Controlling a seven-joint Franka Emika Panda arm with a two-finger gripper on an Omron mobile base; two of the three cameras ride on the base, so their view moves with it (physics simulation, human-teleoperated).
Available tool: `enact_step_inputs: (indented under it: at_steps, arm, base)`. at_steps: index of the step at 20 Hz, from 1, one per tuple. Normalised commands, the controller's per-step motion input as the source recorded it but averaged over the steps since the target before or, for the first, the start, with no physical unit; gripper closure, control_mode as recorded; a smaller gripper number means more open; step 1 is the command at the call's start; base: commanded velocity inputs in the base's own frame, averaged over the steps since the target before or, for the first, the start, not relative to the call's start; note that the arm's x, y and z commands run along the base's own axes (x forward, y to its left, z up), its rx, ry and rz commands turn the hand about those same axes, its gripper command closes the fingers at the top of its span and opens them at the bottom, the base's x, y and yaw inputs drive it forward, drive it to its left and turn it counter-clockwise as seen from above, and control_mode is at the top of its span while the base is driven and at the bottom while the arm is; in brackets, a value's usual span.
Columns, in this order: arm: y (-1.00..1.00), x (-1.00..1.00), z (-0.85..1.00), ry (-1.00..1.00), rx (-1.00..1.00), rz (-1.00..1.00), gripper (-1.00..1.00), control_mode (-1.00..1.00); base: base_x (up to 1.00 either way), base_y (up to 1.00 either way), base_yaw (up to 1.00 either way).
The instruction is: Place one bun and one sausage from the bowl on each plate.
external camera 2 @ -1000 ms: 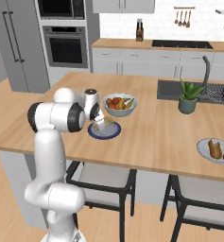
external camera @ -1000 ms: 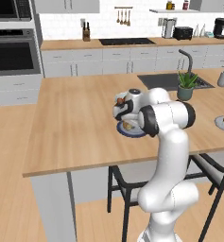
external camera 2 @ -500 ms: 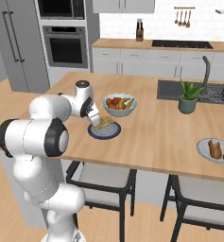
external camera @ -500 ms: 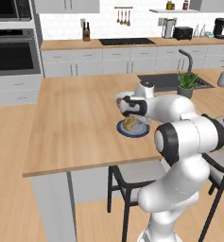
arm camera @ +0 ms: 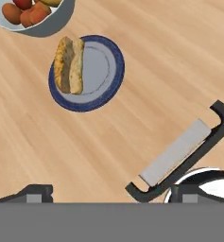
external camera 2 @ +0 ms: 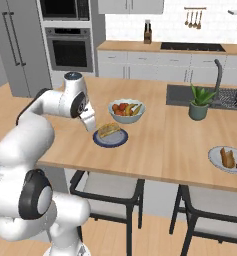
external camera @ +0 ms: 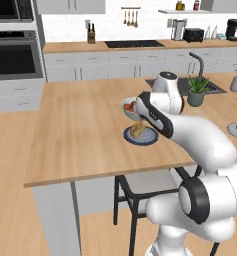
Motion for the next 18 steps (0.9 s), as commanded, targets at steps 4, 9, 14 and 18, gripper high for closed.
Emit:
enact_step_inputs:
  at_steps: [4,9,14,18]
  arm:
    - [0.0,-1.0,0.98,0.24,-0.06,0.02,-1.0,-1.0]
    - [0.0,-1.0,0.47,0.31,-0.09,0.07,-1.0,-1.0]
    - [0.0,-0.2,0.0,0.04,-0.02,0.02,-1.0,1.0]
    - [0.0,0.0,0.0,0.0,0.0,0.0,-1.0,1.0]
  base:
    - [0.0,0.0,0.0]
    - [0.0,0.0,0.0]
    - [-0.8,-0.54,0.01]
    - [-1.0,-1.0,-0.06]
